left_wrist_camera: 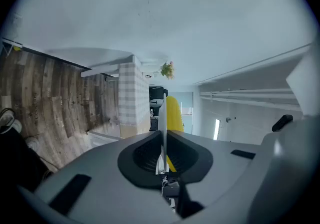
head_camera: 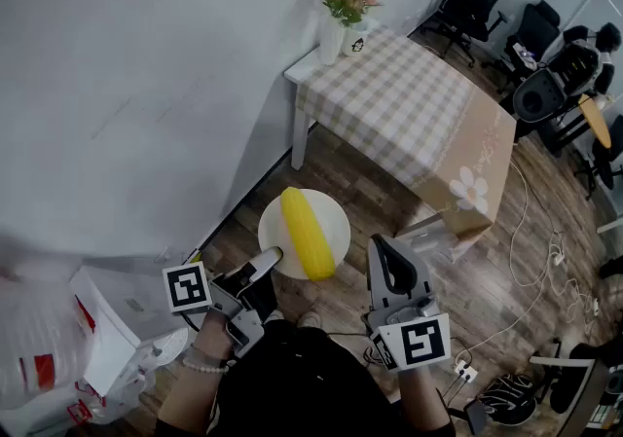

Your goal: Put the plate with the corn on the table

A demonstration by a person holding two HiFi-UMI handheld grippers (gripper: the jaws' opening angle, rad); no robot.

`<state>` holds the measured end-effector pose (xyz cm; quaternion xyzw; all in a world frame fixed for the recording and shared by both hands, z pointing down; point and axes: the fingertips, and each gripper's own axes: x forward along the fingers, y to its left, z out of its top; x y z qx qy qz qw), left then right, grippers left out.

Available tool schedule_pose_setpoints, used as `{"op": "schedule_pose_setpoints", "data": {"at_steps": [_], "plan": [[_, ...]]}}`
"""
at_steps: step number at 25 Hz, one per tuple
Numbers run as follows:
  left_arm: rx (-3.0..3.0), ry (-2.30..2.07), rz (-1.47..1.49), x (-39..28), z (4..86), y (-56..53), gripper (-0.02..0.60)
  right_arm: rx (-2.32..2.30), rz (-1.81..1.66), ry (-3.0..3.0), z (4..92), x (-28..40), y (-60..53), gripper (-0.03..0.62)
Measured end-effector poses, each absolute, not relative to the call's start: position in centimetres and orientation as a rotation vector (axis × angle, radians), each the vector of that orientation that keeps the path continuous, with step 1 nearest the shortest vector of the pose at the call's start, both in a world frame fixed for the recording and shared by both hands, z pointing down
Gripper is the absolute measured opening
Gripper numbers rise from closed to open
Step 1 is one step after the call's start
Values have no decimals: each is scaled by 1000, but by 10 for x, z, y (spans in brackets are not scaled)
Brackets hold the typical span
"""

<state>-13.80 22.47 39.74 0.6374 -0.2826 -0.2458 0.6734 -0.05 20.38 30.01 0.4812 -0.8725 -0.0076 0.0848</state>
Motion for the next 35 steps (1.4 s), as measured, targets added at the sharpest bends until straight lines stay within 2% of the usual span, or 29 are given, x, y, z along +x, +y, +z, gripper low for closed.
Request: {"op": "schedule_pose_setpoints", "data": {"at_steps": [10, 15, 21, 23, 31, 35], "plan": [[1457, -614, -540, -130, 396, 216, 29, 1453, 75, -2623, 306, 6, 202, 40], [1461, -605, -539, -127, 395, 213, 29, 1479, 532, -2669, 330, 15, 199, 41], [1473, -597, -529, -125, 394, 214, 30, 1389, 1345, -2693, 364, 10, 201, 48], [1474, -593, -529, -124, 394, 214, 30, 1350, 1532, -2687, 373, 8, 202, 121], [1490, -572, -520, -125, 391, 213, 30, 1188, 1804, -2717, 378, -15, 203, 121], [1491, -568, -513, -126, 391, 214, 31, 1228, 1838, -2708, 379, -17, 203, 77]]}}
